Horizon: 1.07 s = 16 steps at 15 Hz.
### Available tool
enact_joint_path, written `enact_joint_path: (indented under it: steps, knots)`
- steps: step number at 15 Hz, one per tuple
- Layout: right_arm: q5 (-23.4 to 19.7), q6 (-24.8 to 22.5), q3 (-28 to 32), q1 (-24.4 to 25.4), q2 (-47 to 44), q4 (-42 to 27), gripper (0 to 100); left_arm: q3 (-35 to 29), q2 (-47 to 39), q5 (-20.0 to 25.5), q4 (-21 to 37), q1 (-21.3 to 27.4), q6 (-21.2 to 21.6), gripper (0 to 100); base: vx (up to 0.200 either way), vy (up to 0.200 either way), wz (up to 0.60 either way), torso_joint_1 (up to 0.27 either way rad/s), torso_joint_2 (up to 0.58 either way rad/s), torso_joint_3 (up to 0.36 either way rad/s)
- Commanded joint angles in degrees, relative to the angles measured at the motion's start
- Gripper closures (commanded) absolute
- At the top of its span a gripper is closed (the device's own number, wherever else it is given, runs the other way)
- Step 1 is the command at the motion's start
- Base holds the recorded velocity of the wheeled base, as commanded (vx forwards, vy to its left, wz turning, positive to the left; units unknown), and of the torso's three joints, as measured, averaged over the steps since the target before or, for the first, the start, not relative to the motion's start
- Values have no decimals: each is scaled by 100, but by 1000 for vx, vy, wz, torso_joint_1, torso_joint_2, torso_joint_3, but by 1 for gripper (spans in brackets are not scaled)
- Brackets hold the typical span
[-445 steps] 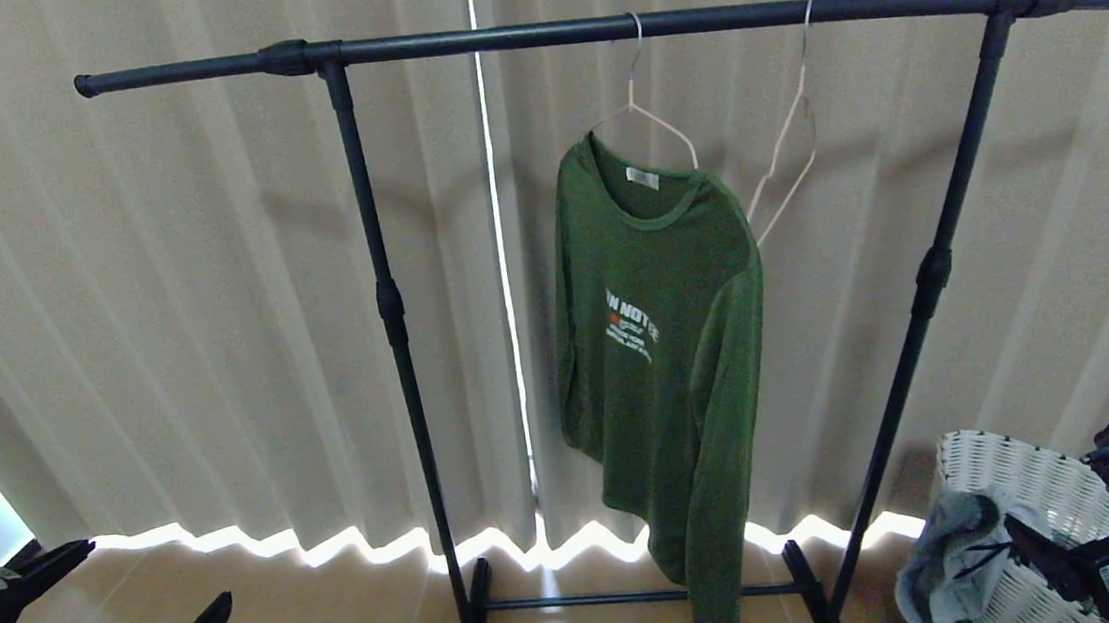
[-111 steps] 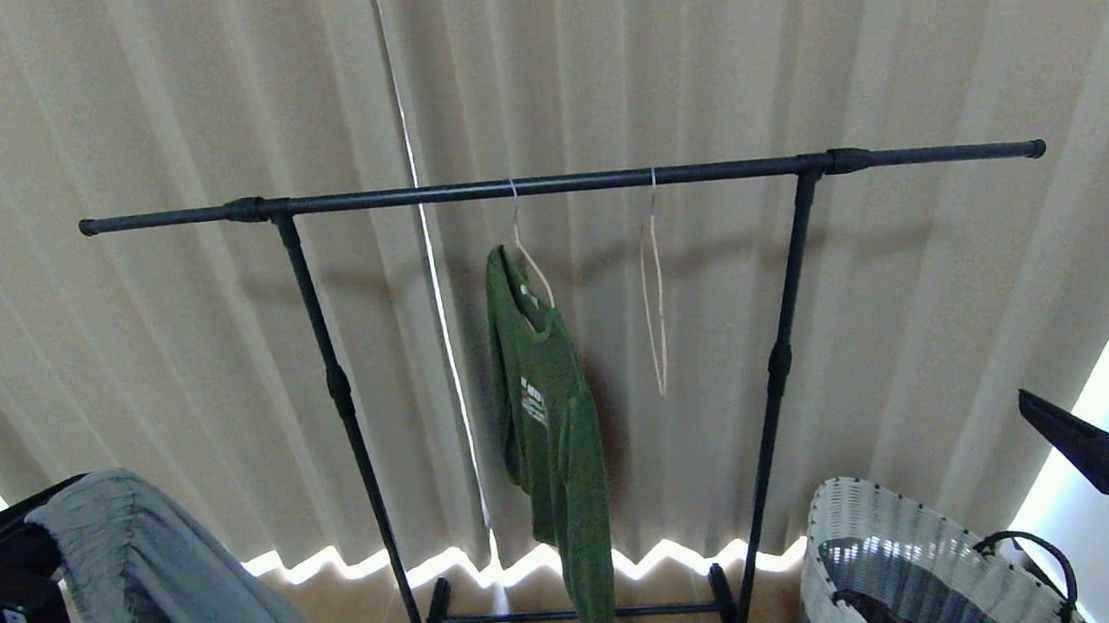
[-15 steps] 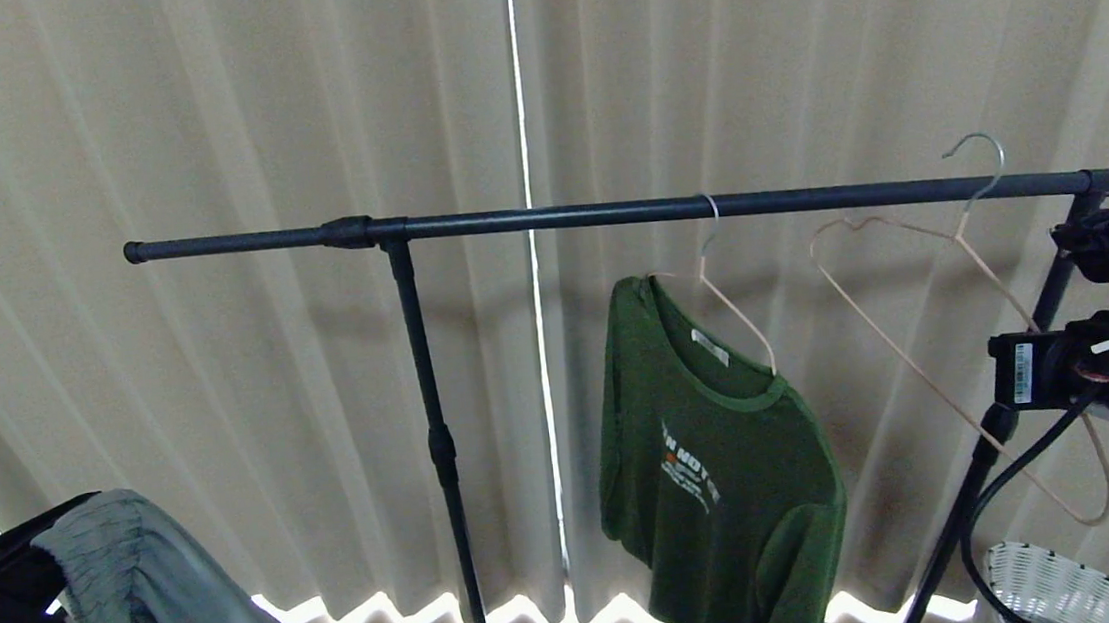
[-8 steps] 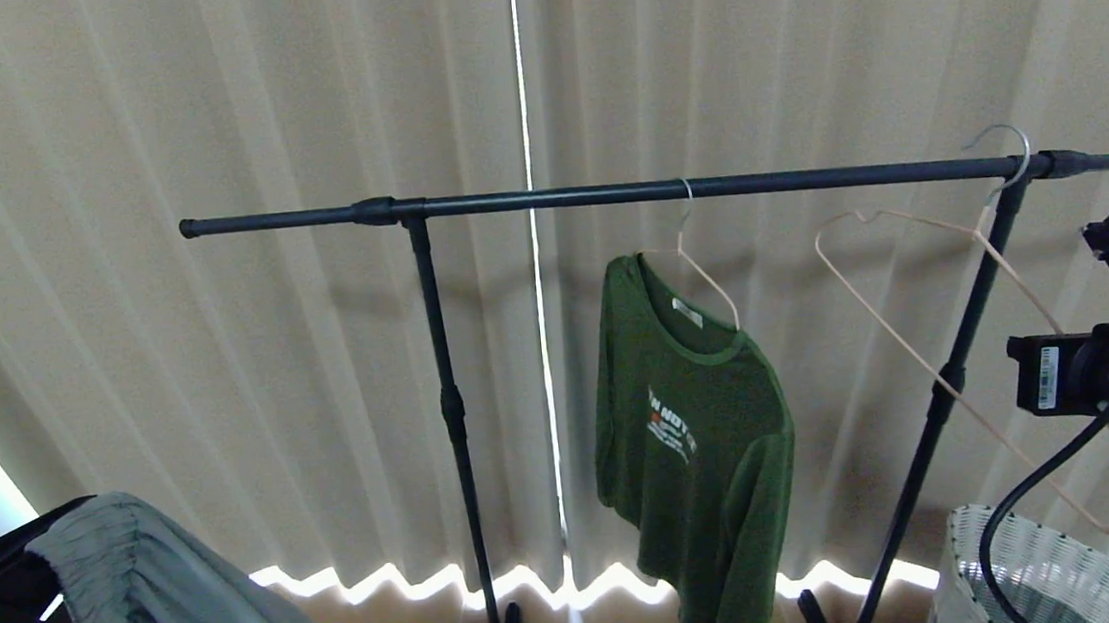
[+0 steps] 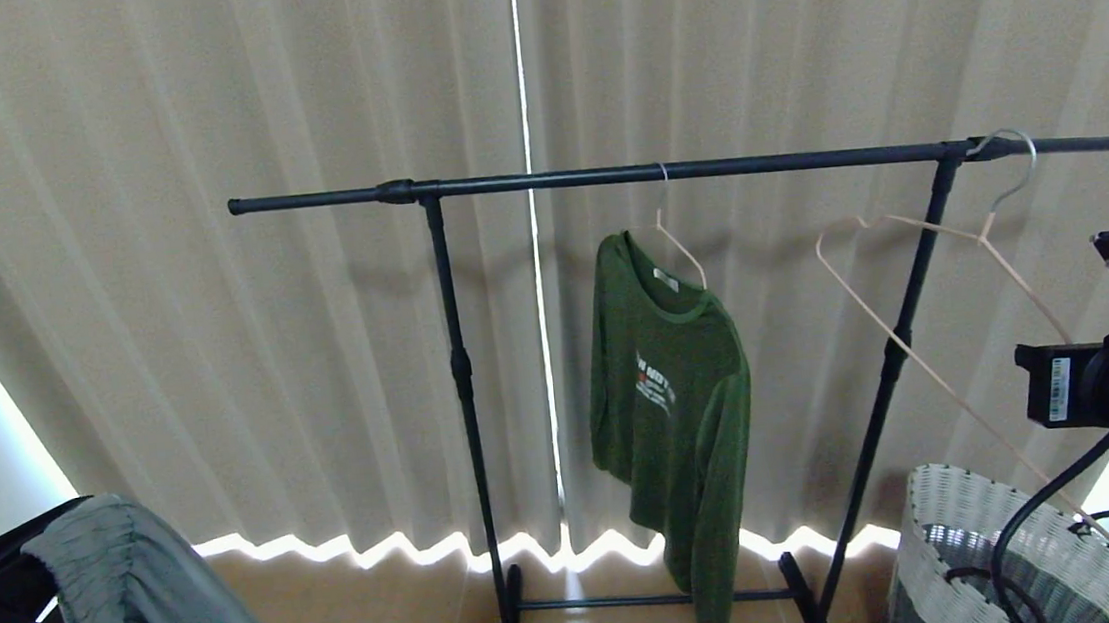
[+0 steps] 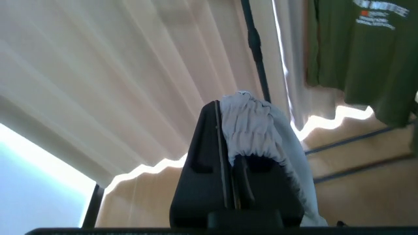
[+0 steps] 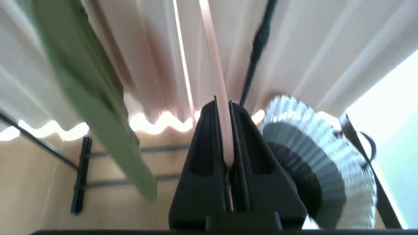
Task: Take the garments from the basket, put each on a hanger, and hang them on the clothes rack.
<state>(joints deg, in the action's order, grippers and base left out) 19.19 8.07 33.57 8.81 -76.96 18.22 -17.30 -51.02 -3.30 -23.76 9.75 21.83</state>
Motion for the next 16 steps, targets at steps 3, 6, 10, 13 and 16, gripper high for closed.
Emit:
enact_joint_path:
  steps: [3, 6, 10, 13, 16]
  knots:
    - [-20, 28, -123, 15, 85, 14, 100, 121, 4, 5, -6, 35, -30, 100, -67, 0, 0, 2, -1, 1]
    - [-442, 19, -422, 182, 419, 14, 100, -28, -57, 14, 20, 44, 5, 100, 0, 0, 0, 0, 0, 0]
    - [-987, 46, -351, 903, 471, 129, 100, -406, -778, -56, 38, 589, 172, 100, 0, 0, 0, 0, 0, 0]
    - [-1110, 19, -404, 1624, 427, 788, 100, -1531, -1806, -610, 144, 853, 163, 100, 0, 0, 0, 0, 0, 0]
    - [-1348, 63, -404, 2300, 260, 797, 100, -2779, -2773, -1709, 469, 1512, -39, 100, 0, 0, 0, 0, 0, 0]
